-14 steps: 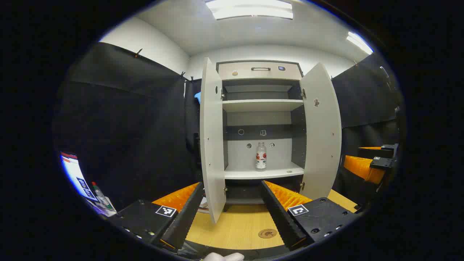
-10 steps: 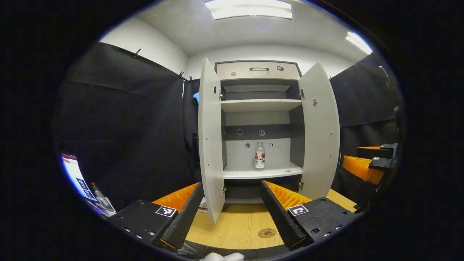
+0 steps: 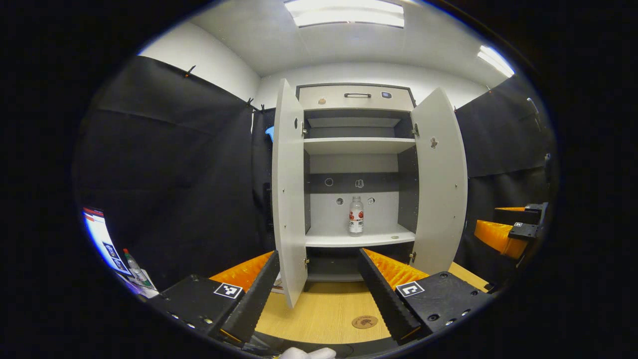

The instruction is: Grasp the bottle in the cabinet with the left hand and place it on the coaster, then close the right door with the right hand and the left door with the left hand.

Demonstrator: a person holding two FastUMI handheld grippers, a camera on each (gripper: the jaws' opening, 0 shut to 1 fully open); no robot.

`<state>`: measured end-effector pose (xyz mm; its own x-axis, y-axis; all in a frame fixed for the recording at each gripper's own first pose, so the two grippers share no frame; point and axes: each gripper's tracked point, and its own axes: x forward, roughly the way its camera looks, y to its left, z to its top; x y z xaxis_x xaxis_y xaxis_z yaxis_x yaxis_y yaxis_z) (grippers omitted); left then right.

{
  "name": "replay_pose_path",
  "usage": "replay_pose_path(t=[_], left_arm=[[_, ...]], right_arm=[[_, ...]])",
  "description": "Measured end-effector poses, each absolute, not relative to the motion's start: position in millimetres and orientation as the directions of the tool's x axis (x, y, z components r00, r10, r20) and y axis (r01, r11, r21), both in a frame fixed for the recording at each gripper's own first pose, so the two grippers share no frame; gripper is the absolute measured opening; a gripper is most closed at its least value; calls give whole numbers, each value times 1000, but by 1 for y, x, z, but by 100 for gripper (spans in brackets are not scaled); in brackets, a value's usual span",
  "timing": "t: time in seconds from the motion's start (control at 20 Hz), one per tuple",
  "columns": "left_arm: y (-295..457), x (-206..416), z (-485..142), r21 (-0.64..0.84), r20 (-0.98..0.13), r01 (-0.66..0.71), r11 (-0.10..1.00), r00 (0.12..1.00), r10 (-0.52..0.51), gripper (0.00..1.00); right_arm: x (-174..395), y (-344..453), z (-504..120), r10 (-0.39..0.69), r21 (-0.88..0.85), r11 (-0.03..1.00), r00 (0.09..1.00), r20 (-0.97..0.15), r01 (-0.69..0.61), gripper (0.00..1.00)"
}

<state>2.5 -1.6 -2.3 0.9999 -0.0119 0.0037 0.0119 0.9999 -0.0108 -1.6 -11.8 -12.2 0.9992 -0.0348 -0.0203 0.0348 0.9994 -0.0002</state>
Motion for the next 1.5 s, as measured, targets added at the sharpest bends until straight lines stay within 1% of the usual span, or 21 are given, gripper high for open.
replay_pose_path(t=[0.25, 0.55, 0.75, 0.95, 1.15, 1.25, 1.35, 1.5], left_arm=[[-5, 12, -4, 4, 0, 16, 1000, 1000, -16, 96], [-20, 71, -7, 0, -10, 48, 999, 999, -48, 96], [-48, 132, 1, -4, 11, 92, 996, 996, -92, 96], [-82, 208, 15, 5, 49, 143, 990, 989, -143, 96], [-124, 285, 21, -14, 52, 191, 981, 980, -190, 96], [-139, 323, 20, -14, 58, 196, 981, 979, -195, 96], [-146, 361, 16, -18, 46, 170, 985, 984, -169, 96], [-157, 415, 10, -50, 38, 157, 986, 987, -155, 95]], right_arm=[[7, -15, -18, -35, 18, 999, 999, -32, 36, 82], [20, -31, -13, -51, 49, 997, 998, -41, 53, 82], [33, -54, -7, -92, 37, 995, 994, -55, 94, 82], [46, -72, 1, -121, 49, 991, 990, -73, 125, 82], [54, -89, 3, -139, 55, 988, 986, -97, 144, 82], [55, -98, 1, -144, 71, 986, 983, -116, 153, 82], [54, -105, -1, -141, 104, 982, 979, -144, 157, 82], [53, -130, -2, -192, 83, 975, 968, -160, 207, 82]])
